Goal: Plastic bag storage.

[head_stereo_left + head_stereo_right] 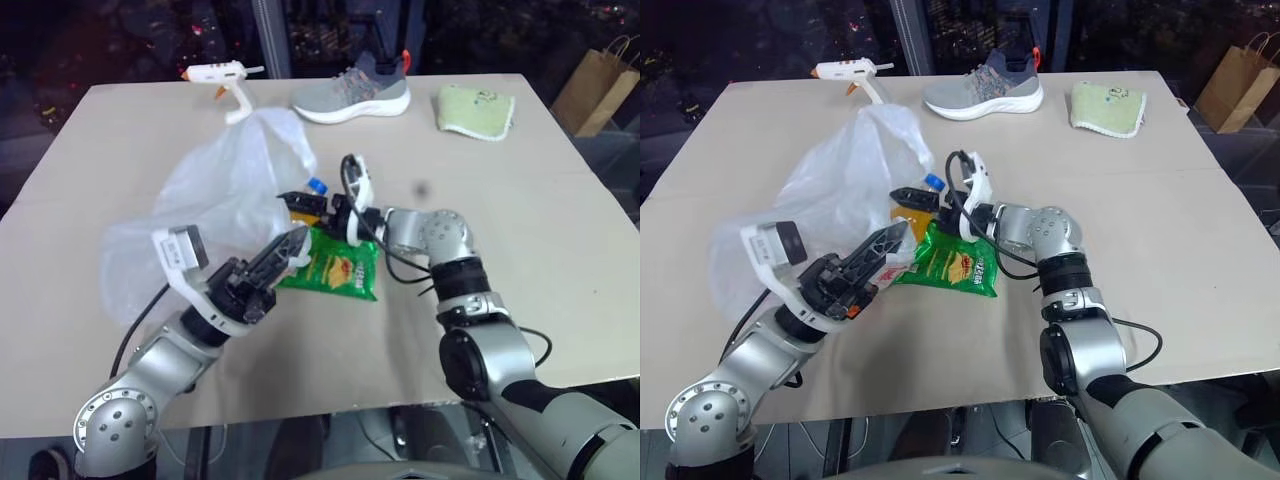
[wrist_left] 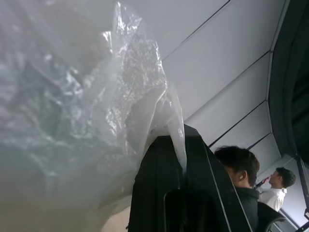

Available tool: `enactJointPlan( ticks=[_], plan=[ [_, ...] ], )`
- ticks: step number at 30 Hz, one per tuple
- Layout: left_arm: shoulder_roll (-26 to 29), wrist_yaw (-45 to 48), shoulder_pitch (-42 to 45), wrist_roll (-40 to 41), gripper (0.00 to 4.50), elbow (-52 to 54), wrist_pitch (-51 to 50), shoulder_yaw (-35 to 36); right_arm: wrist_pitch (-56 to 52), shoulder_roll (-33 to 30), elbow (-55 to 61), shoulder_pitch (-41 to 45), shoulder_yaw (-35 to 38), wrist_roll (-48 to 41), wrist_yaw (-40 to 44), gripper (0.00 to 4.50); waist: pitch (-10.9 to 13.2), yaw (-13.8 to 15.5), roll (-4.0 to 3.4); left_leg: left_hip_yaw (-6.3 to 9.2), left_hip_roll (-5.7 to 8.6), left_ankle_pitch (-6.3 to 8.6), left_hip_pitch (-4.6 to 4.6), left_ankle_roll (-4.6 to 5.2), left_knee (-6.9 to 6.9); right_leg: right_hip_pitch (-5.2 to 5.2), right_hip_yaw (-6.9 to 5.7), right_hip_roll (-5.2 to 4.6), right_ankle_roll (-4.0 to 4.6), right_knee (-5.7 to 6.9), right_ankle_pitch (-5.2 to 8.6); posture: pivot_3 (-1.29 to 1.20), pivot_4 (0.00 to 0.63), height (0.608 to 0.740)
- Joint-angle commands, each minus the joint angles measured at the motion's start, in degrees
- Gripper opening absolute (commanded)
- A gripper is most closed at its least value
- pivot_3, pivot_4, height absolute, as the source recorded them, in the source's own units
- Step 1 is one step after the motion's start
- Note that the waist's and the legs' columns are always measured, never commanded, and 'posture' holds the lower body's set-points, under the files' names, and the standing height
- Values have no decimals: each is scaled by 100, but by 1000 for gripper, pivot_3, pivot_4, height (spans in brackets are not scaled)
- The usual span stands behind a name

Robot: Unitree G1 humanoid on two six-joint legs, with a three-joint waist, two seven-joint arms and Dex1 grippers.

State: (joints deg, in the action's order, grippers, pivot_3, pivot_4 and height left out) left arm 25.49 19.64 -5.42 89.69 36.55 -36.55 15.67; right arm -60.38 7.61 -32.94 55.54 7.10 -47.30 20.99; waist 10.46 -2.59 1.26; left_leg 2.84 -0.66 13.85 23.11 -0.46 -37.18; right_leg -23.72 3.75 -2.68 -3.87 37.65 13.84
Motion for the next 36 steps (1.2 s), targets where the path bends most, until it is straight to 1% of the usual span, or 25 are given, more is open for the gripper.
enactJointPlan(
  ticks=[1, 7, 11, 13, 17, 23, 28, 33, 34, 36],
  plan=[
    [-18, 171, -128, -6, 0, 139, 173, 104, 177, 279, 21, 294, -83, 98, 313, 4462, 0, 4, 0, 1, 0, 0, 0, 0, 0, 0, 0, 0, 0, 0, 0, 0, 150, 740],
    [-59, 281, -401, -179, 0, 57, 297, 102, 308, 117, 336, 239, -537, 422, 977, 4462, 0, 3, 0, 1, 0, 0, -1, 0, 0, 0, -1, 0, 0, 1, 0, 0, 150, 740],
    [-95, 345, -532, -247, 0, -102, 429, 249, 464, -22, 509, 238, -585, 565, 1260, 4462, 0, 5, 0, 2, -2, 0, -1, 0, 1, 0, -1, 1, 0, 1, 0, 0, 150, 740],
    [-151, 339, -552, -180, 0, -228, 565, 458, 567, -97, 706, 234, -675, 665, 1433, 4462, 0, 6, 0, 2, -2, 0, -1, 0, 0, 0, -2, 1, 0, 1, 0, 0, 150, 740],
    [-270, 318, -594, 42, 0, -467, 741, 843, 1195, -252, 1146, 124, -1065, 1072, 1903, 4462, 0, 7, 0, 3, -2, 0, -1, 0, 0, 0, -2, 1, -1, 0, 1, 0, 150, 740],
    [-344, 495, -856, 105, 0, -410, 735, 995, 1432, -219, 1235, 78, -1045, 1184, 2036, 4462, 0, 4, 0, 3, -3, 0, -1, 0, 1, 0, -2, 1, -1, -1, 1, 0, 150, 740],
    [-310, 756, -1439, -83, 0, -391, 647, 973, 2096, -444, 1127, 226, -984, 1526, 2190, 4462, 0, 3, 0, 1, -3, 0, -1, 0, 1, 0, -2, 0, 0, -3, 1, 0, 150, 740],
    [-364, 721, -1426, -96, 0, -354, 731, 918, 2426, -634, 963, 283, -1186, 1871, 2429, 4462, 0, 13, -1, 3, -3, 0, -1, 0, 1, 1, -5, 0, 1, -3, 2, 0, 150, 740],
    [-367, 709, -1415, -93, 0, -351, 738, 921, 2479, -639, 959, 272, -1247, 1944, 2477, 4233, 0, 7, -1, 3, -3, 0, -2, 0, 1, 1, -4, 0, 1, -2, 2, 0, 150, 740],
    [-372, 689, -1397, -98, 0, -344, 745, 921, 2593, -615, 930, 256, -1355, 2096, 2495, 3600, 0, -10, -1, 1, -4, 0, -4, 0, 2, 0, -4, 1, 1, -1, 2, 0, 150, 740]
  ],
)
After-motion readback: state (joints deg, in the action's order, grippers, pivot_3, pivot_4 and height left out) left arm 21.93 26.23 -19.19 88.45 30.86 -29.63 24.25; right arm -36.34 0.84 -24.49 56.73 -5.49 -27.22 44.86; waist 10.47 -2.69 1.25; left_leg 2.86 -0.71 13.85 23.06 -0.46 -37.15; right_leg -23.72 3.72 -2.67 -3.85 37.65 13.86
